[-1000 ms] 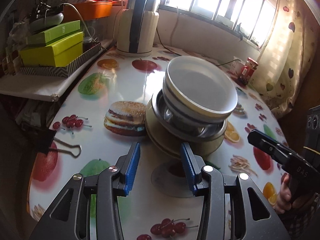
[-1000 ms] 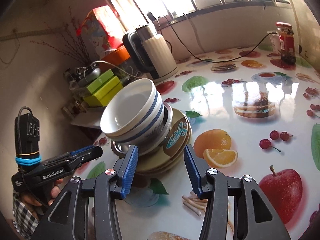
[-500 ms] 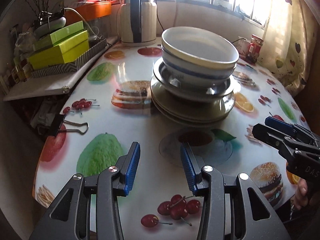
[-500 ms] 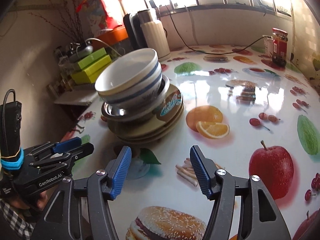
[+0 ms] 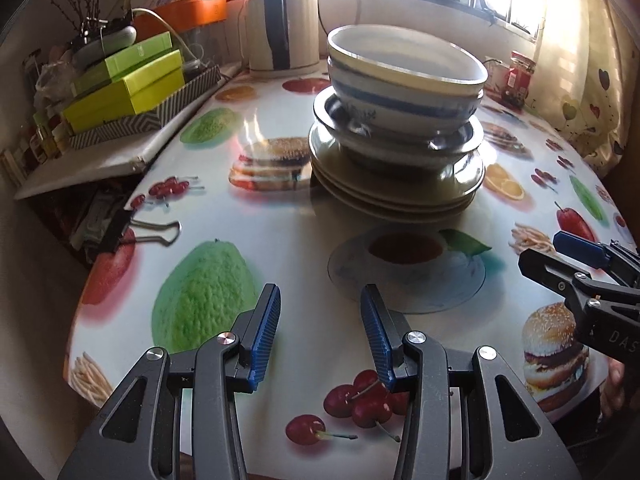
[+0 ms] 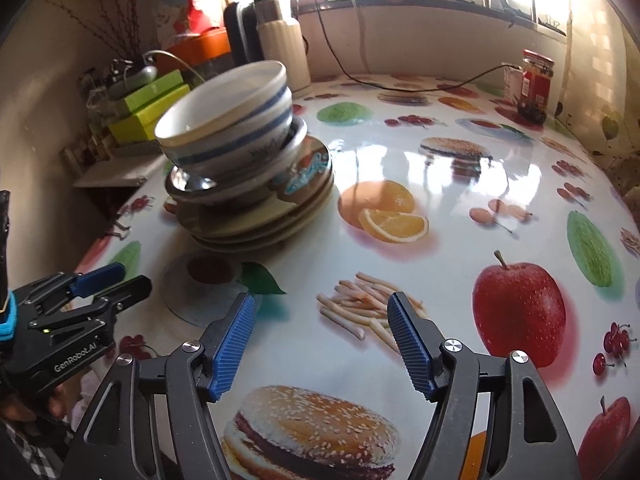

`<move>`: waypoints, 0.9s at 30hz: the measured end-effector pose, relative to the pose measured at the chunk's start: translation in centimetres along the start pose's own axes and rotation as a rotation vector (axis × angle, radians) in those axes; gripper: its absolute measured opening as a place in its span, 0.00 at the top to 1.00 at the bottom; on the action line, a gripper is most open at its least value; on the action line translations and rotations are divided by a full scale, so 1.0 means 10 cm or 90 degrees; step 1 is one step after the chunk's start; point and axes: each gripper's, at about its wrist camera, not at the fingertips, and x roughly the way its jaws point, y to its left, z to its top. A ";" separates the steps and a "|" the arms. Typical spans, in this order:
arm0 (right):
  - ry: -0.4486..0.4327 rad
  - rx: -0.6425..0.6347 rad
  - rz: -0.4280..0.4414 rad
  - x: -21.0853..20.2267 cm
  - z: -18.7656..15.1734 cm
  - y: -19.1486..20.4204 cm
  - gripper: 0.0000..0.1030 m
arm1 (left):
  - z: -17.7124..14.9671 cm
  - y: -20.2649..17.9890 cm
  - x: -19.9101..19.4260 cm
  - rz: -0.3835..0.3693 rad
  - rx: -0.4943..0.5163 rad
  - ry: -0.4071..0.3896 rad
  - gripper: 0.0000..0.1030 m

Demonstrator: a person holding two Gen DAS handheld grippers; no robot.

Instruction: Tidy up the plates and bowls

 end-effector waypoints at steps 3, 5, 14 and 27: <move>0.009 0.001 -0.017 0.04 -0.03 -0.01 0.29 | -0.02 -0.01 0.03 0.002 -0.003 0.009 0.58; 0.012 0.004 -0.027 0.06 -0.04 -0.03 0.28 | -0.03 -0.02 0.05 0.001 -0.003 0.012 0.58; 0.017 0.005 -0.067 0.13 -0.07 -0.03 0.18 | -0.02 -0.02 0.07 0.000 -0.017 0.002 0.57; 0.018 -0.011 -0.111 0.16 -0.11 0.05 0.16 | -0.02 -0.03 0.09 0.001 -0.022 -0.003 0.47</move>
